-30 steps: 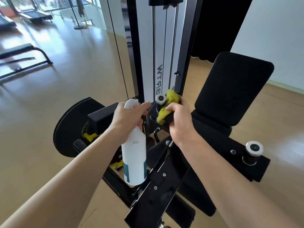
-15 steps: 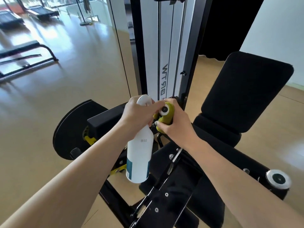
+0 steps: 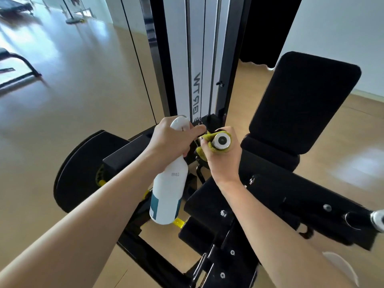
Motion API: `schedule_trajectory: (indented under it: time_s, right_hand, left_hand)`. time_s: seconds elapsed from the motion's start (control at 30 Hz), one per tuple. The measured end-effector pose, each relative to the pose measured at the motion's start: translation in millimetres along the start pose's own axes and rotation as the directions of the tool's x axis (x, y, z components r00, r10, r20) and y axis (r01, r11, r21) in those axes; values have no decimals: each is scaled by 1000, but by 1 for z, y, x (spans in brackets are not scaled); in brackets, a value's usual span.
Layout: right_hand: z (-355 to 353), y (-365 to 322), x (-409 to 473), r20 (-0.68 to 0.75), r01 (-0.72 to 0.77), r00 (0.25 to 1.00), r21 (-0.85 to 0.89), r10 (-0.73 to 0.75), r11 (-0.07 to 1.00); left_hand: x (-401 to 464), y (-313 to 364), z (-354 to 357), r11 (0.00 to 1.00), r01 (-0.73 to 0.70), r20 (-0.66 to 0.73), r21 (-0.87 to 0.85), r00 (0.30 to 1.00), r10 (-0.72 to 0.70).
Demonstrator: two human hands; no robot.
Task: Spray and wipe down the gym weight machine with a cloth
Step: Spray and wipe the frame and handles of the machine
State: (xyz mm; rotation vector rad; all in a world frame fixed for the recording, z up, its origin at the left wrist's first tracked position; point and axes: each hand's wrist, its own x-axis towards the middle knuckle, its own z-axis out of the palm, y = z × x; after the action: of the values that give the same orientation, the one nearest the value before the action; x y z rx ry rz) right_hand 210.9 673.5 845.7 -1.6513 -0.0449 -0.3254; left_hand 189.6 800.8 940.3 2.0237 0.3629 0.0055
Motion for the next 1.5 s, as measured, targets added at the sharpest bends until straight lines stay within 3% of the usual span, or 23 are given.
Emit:
schedule_trajectory:
  time_s: [0.2,0.3,0.47,0.6,0.77,0.93,1.17,1.27,1.4,1.5]
  right_hand:
    - [10,4,-5,-129,-45,991,-60,37,997]
    - [6,-3,-7,-93,-73,993,-59,68,996]
    - [1,-32,-14,-171,104,977,-152,-130,983]
    - [0,-34,-14,-168,137,972,-150,-162,979]
    - [-1,-16,-5,-78,125,988,-127,-136,984]
    - [-6,6,9,99,1,995,-212,20,977]
    - [-22,9,26,345,100,937,-401,49,911]
    - [-35,2,31,460,212,886,-523,64,826]
    - [-56,-4,38,589,423,803,-673,93,607]
    - [-69,5,33,649,583,761,-689,8,431]
  left_hand:
    - [-3,-7,-8,1000,19,29,-24,999,-19]
    - [-6,-10,-12,1000,8,35,-28,999,-7]
    - [-6,-10,-12,999,-23,54,-50,998,26]
    - [2,-7,-8,999,-33,78,-39,996,36]
    - [16,-6,0,999,-8,93,-39,996,12]
    - [25,-12,7,1000,1,84,5,996,-1]
    - [17,-12,15,999,17,100,37,995,-20]
    - [10,-10,18,999,34,112,25,993,-37]
    - [2,-7,21,999,48,103,11,993,-49]
    - [-4,-6,23,999,47,97,-11,994,-45]
